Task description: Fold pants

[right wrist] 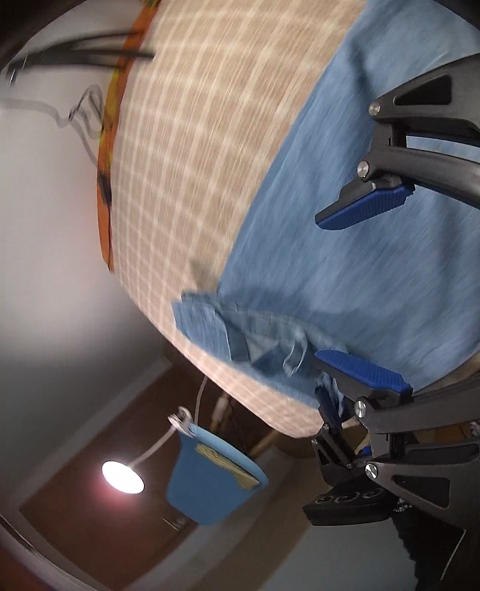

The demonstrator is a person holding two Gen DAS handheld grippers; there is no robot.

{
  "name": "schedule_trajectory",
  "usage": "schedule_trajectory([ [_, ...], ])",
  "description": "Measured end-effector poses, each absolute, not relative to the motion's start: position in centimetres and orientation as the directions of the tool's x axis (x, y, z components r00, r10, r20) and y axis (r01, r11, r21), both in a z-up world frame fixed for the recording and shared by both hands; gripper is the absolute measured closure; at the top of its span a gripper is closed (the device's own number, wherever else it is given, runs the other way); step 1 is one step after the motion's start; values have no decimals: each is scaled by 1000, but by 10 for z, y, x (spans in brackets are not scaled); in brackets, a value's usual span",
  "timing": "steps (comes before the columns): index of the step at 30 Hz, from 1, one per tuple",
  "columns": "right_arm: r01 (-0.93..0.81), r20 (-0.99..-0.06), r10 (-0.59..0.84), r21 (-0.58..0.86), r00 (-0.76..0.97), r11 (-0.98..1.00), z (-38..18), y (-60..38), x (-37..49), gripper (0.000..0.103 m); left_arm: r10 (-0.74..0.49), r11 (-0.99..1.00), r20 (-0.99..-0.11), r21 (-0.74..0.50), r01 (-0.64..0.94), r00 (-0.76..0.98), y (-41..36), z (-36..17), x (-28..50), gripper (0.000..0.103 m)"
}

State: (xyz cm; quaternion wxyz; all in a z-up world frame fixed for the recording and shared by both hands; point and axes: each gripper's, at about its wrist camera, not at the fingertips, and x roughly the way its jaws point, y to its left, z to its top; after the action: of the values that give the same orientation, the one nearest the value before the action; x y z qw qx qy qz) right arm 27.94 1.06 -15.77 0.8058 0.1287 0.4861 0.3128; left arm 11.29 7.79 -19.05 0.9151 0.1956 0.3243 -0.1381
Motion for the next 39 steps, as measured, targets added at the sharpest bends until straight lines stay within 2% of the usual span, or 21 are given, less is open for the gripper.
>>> schedule_trajectory([
  [4, -470, -678, 691, 539, 252, 699, -158, 59, 294, 33, -69, 878, -622, 334, 344, 780, 71, -194, 109, 73],
  [7, -499, -691, 696, 541, 195, 677, -169, 90, 301, 36, -39, 873, -595, 371, 317, 803, 68, -193, 104, 72],
  [9, -509, -696, 705, 562, 135, 652, -178, 105, 305, 47, -21, 861, -573, 405, 306, 819, 66, -193, 101, 72],
  [11, -508, -706, 702, 575, 87, 641, -187, 116, 305, 53, -14, 856, -563, 420, 301, 826, 65, -193, 98, 72],
  [13, -501, -720, 691, 572, 73, 649, -191, 120, 305, 70, -12, 859, -568, 416, 299, 823, 65, -194, 98, 72],
  [14, -495, -713, 698, 583, 69, 644, -192, 119, 303, 83, -11, 860, -568, 414, 298, 823, 66, -194, 99, 72],
  [15, -487, -695, 717, 605, 63, 629, -191, 115, 301, 89, -13, 861, -569, 412, 299, 822, 66, -194, 99, 72],
  [17, -479, -646, 762, 657, 40, 582, -187, 105, 296, 95, -15, 857, -571, 415, 305, 821, 64, -194, 98, 71],
  [19, -488, -623, 782, 675, 26, 554, -183, 99, 291, 97, -20, 848, -577, 423, 320, 817, 61, -194, 101, 70],
  [22, -511, -668, 744, 636, 9, 577, -187, 99, 283, 98, -34, 840, -584, 423, 340, 811, 54, -195, 102, 70],
  [28, -523, -651, 758, 661, -42, 538, -186, 91, 274, 97, -60, 827, -560, 435, 355, 826, 46, -188, 102, 70],
  [31, -494, -657, 754, 663, -24, 562, -186, 82, 279, 89, -95, 819, -582, 416, 396, 808, 45, -187, 105, 72],
  [33, -455, -644, 765, 675, 20, 581, -186, 72, 286, 59, -129, 829, -607, 368, 421, 784, 47, -188, 109, 81],
  [35, -420, -631, 773, 685, 67, 596, -184, 61, 289, 52, -147, 837, -610, 343, 427, 778, 50, -186, 111, 89],
  [38, -356, -648, 754, 682, 110, 638, -188, 50, 296, 35, -167, 838, -607, 329, 436, 777, 53, -183, 111, 95],
  [39, -340, -649, 752, 685, 119, 645, -190, 47, 298, 33, -172, 839, -603, 324, 436, 779, 55, -182, 110, 96],
])
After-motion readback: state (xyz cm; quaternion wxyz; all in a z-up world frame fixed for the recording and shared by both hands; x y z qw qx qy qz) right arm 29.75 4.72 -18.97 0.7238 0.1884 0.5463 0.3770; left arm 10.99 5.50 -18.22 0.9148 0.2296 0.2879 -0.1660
